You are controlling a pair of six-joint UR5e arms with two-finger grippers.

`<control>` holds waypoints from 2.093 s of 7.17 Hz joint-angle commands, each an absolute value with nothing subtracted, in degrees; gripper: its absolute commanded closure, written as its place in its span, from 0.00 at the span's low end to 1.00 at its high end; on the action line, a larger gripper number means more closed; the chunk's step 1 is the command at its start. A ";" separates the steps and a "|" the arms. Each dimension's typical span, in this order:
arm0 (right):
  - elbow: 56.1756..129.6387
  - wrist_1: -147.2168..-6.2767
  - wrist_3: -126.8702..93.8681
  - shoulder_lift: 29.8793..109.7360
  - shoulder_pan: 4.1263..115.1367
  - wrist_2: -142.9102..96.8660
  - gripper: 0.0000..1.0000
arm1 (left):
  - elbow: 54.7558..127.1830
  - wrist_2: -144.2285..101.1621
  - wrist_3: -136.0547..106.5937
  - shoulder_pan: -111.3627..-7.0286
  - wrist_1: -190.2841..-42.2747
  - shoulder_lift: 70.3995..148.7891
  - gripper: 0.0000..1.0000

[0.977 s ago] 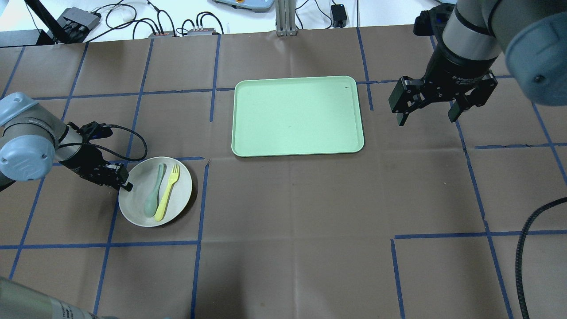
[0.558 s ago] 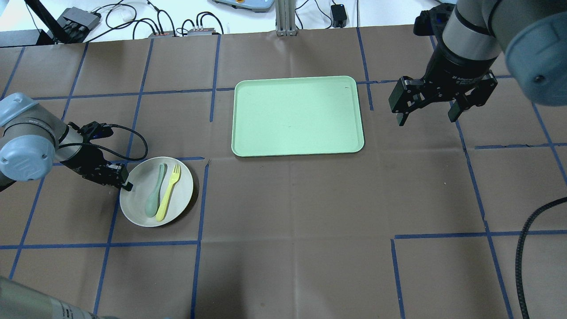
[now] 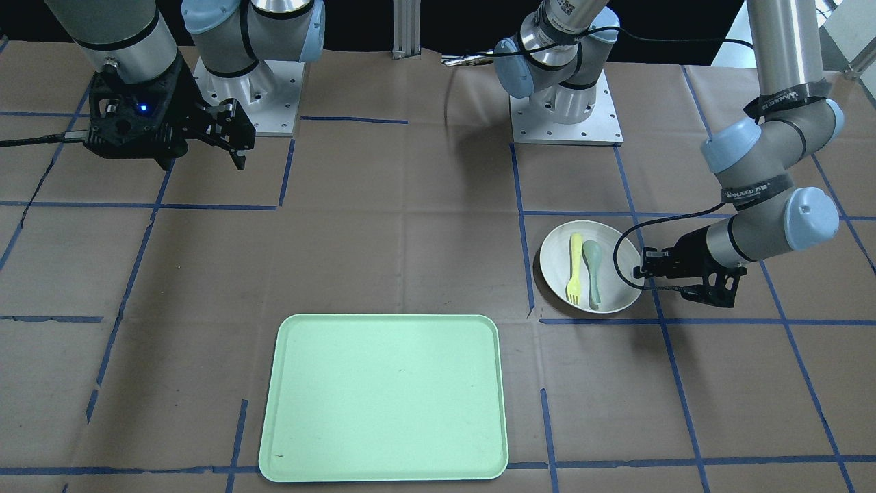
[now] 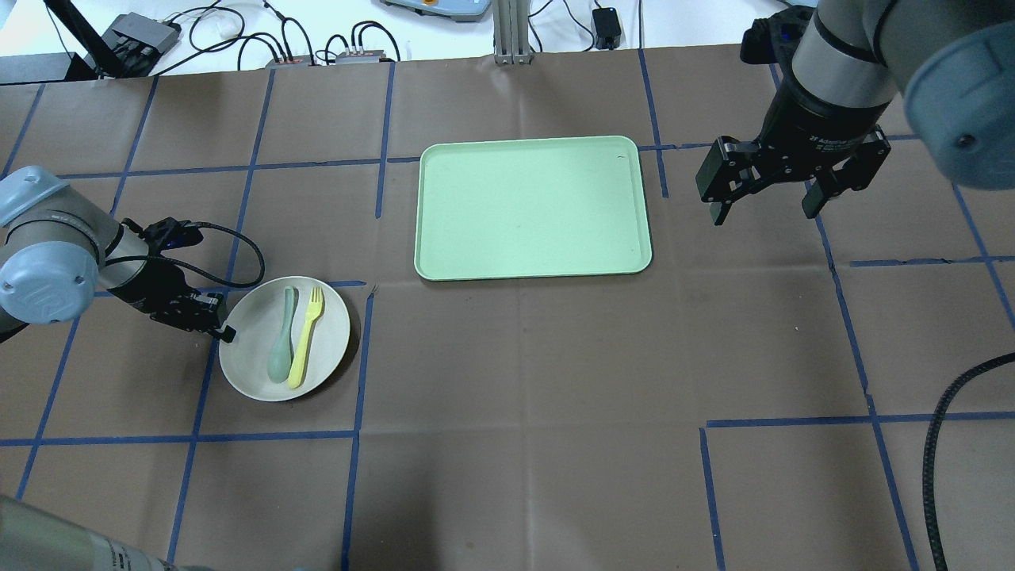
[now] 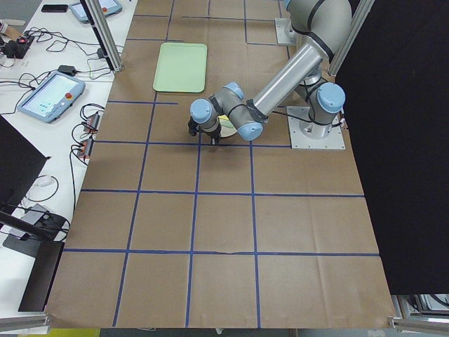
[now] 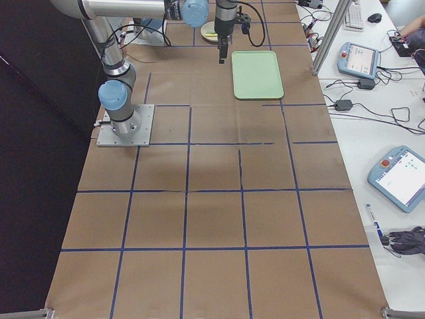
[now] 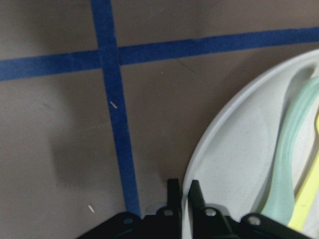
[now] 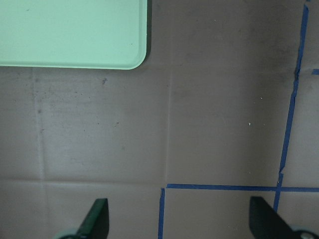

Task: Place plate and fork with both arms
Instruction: 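Close the left gripper on the plate rim nearest it, then slide the plate with the left gripper onto the mint-green tray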

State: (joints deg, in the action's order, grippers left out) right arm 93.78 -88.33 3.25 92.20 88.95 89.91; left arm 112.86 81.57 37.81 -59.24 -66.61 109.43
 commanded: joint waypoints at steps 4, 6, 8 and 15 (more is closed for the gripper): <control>93.78 -88.33 3.25 92.20 88.95 89.91 0.00 | 111.71 76.48 37.09 -60.20 -67.76 107.15 0.98; 93.78 -88.33 3.25 92.20 88.95 89.91 0.00 | 110.40 72.63 33.26 -61.86 -69.87 105.74 1.00; 93.78 -88.24 3.25 92.20 88.95 89.91 0.00 | 103.84 72.33 26.67 -71.49 -69.87 107.30 1.00; 93.87 -88.24 3.25 92.20 89.03 89.91 0.00 | 72.28 69.52 15.12 -92.28 -72.95 132.42 0.99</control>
State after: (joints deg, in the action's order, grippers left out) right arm 93.86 -88.24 3.25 92.20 89.00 89.91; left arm 76.84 69.52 15.87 -90.70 -72.67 127.99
